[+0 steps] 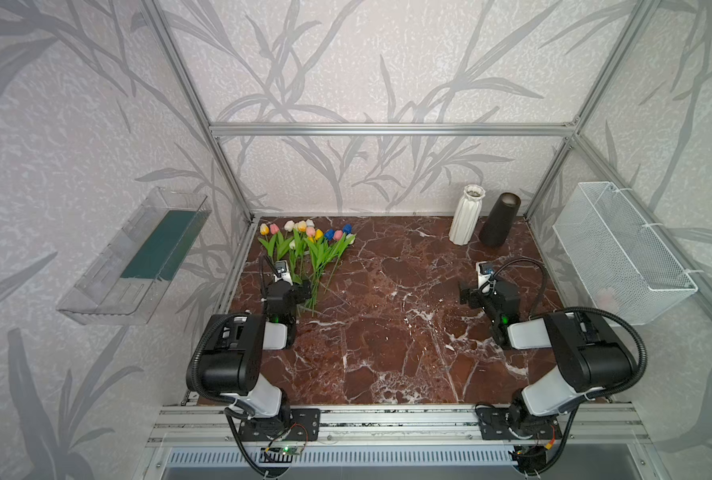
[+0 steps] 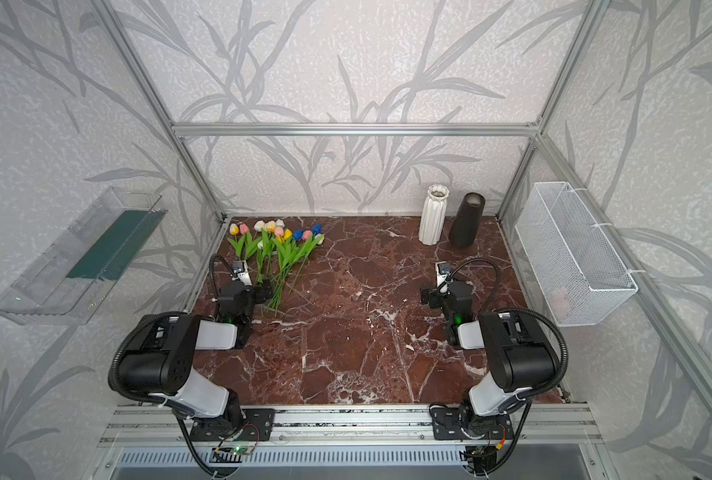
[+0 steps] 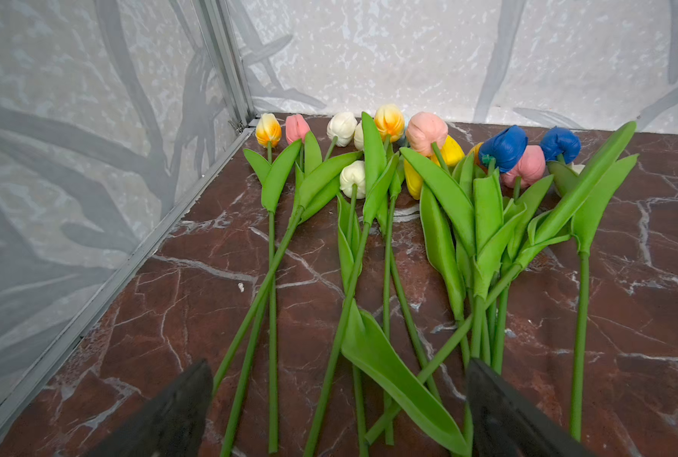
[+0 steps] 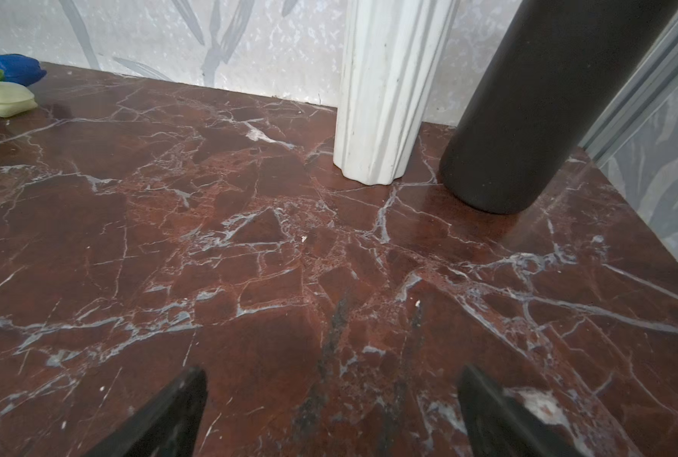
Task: Arrange the flowers into the vase
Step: 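Move the left gripper toward the tulips while the right gripper reaches toward the white vase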
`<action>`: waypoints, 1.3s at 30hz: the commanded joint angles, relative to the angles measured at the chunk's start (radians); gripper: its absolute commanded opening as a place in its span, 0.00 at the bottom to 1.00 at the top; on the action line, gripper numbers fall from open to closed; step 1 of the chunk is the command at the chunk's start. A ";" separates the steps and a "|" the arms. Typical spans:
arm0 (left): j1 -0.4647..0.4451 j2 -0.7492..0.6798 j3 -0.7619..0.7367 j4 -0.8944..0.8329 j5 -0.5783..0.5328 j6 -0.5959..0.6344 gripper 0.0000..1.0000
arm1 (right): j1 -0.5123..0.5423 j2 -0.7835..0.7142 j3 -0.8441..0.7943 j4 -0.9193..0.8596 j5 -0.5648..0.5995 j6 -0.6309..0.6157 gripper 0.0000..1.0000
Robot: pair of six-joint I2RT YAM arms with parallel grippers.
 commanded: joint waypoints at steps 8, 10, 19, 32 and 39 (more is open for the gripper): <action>0.004 -0.007 0.011 0.001 0.006 0.006 0.99 | 0.005 -0.017 0.009 0.021 0.017 -0.014 0.99; 0.003 -0.007 0.010 0.000 0.007 0.006 0.99 | 0.005 -0.016 0.009 0.021 0.017 -0.014 0.99; 0.005 -0.008 0.012 -0.001 0.008 0.006 0.99 | -0.028 -0.018 0.015 0.009 -0.039 0.012 0.99; -0.197 -0.362 0.294 -0.438 0.042 0.017 0.96 | -0.011 -0.327 0.334 -0.509 -0.007 0.154 0.96; -0.308 -0.102 0.717 -0.700 0.184 0.038 0.97 | -0.013 -0.051 0.750 -0.735 0.014 0.109 0.96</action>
